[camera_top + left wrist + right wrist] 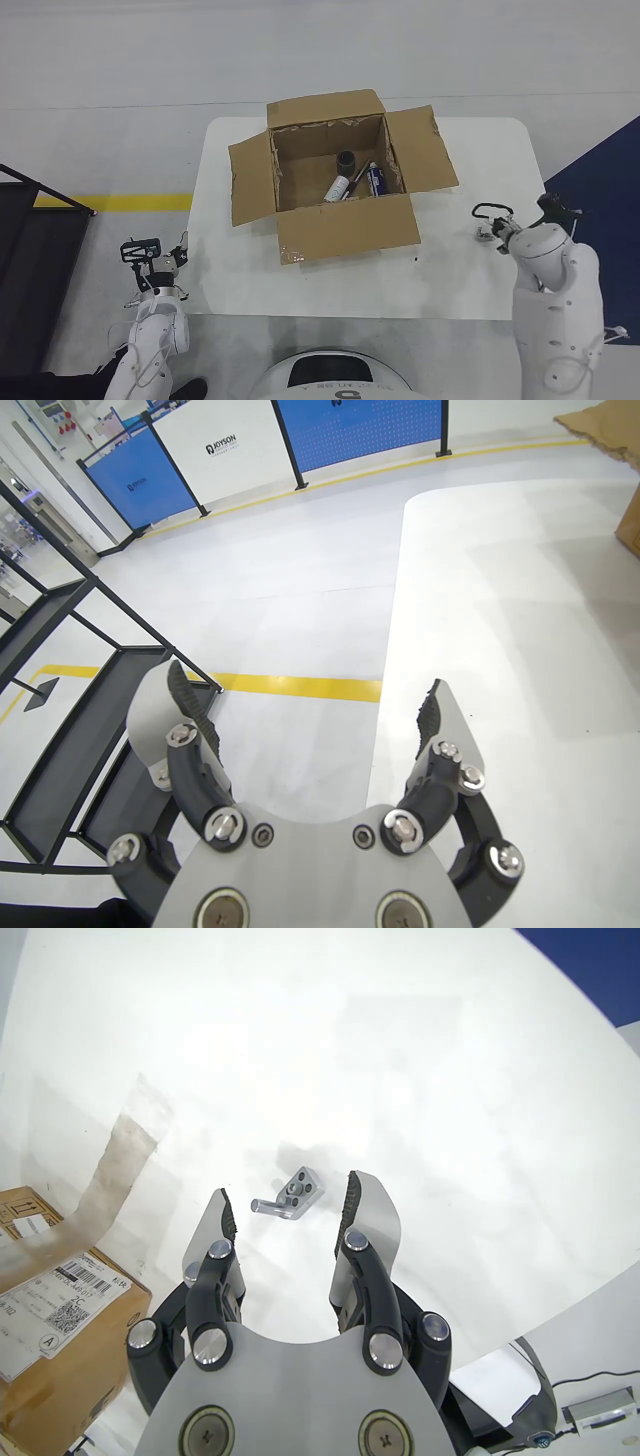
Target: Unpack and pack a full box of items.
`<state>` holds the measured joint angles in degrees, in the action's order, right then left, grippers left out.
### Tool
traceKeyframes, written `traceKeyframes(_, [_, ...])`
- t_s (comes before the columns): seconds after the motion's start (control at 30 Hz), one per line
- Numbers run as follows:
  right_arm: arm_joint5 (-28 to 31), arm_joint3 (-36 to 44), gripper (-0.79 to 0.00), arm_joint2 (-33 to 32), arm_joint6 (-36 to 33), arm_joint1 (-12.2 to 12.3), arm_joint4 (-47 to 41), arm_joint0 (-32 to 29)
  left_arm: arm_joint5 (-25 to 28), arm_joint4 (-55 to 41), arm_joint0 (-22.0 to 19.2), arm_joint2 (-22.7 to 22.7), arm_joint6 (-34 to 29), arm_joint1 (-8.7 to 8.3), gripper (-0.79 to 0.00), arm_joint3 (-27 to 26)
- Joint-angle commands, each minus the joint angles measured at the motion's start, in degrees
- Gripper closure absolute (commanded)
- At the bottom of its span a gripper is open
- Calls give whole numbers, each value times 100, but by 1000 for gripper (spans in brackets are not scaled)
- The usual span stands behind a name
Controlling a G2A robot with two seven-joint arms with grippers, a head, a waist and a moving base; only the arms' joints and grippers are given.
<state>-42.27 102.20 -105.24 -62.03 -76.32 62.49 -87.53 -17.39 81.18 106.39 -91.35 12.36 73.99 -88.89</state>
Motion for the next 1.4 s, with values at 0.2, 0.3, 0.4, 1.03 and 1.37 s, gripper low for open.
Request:
traceKeyframes(0.2, [15,-507,-354,70,-15,-82,128,278,0,0,0,0,0,0,-785,0])
traceKeyframes(0.3, [28,-636,-336,57,-28,-114,189,354,0,0,0,0,0,0,-785,0])
traceKeyframes(0.4, [66,-710,-323,80,-66,-148,240,405,0,0,0,0,0,0,-785,0])
traceKeyframes(1.03, [336,-879,0,133,-337,-482,853,740,0,0,0,0,0,0,-785,0])
traceKeyframes(1.37, [289,611,0,-69,-288,-731,-93,357,0,0,0,0,0,0,-785,0])
